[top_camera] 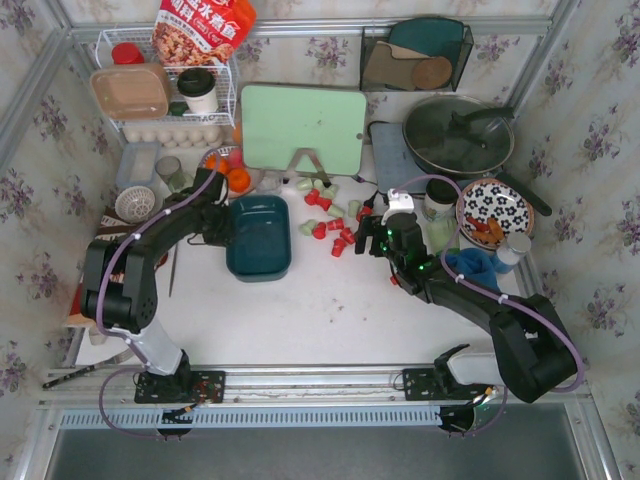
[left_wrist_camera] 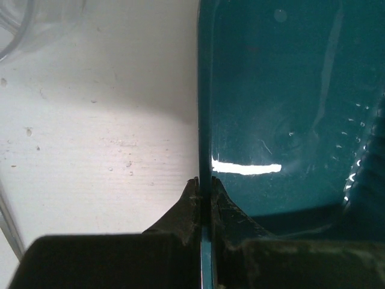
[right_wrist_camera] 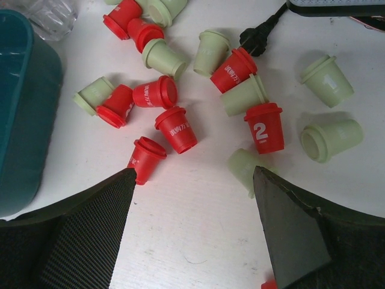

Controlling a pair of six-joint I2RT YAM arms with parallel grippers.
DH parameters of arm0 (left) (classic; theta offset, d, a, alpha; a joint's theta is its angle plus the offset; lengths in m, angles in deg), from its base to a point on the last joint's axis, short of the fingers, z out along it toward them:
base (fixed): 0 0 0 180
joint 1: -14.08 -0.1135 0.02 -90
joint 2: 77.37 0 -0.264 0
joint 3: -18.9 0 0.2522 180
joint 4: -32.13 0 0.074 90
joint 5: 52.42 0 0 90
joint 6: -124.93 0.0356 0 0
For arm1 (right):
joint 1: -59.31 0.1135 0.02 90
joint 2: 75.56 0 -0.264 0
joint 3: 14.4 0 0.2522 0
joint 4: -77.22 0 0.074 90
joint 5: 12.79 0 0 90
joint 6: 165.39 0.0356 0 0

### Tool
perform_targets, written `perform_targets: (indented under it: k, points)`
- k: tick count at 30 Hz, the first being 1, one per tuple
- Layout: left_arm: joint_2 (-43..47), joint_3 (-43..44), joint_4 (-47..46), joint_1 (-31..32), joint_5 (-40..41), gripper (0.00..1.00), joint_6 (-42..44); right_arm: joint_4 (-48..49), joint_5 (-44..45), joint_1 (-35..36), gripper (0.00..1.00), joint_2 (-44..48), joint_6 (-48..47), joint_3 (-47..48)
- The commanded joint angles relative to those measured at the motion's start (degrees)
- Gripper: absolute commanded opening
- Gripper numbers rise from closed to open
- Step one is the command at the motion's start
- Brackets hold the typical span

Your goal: Mix the coffee capsules in the storage basket

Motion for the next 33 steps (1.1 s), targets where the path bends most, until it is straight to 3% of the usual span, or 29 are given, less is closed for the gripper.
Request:
perform_targets:
  k: [1,3,8,15,17,19,21,28,33]
  points:
    - [-0.05,0.31,1.18,-0.63,0.33,0.01,2.72,1.20,-0.88,0.07,0.87,-0.09,0.52,0.52]
    - [0.12,0.01,1.36,-0.93,0.28,0.05,3.45,1.27,-0.93,0.01,0.87,-0.33,0.50,0.56]
    - [0.62,-0.13,1.20,-1.34,0.44,0.37,3.46,0.97,-1.14,0.05,0.87,-0.91,0.53,0.90]
    - [6.80,0.15,2.13,-1.27,2.78,0.57,2.77,0.91,-0.33,0.10,0.88,-0.09,0.23,0.59]
    - [10.33,0.14,3.15,-0.81,3.63,0.67,2.28,1.22,-0.19,0.26,0.88,0.36,0.10,0.33]
    - [14.89,0.36,4.95,-0.44,4.26,0.71,1.62,1.72,0.55,0.54,0.88,0.72,-0.30,0.01]
    - [19.38,1.27,7.73,-0.43,3.86,0.99,0.93,2.36,1.29,0.62,0.88,0.84,-0.97,-0.43]
    - [33.37,2.16,15.93,-0.42,-1.29,0.99,-0.09,3.33,4.54,0.97,0.86,1.00,-3.48,-0.67]
    - [43.33,-2.03,17.02,-0.43,-4.81,0.99,2.00,1.15,6.11,1.42,0.85,2.51,-1.62,0.51]
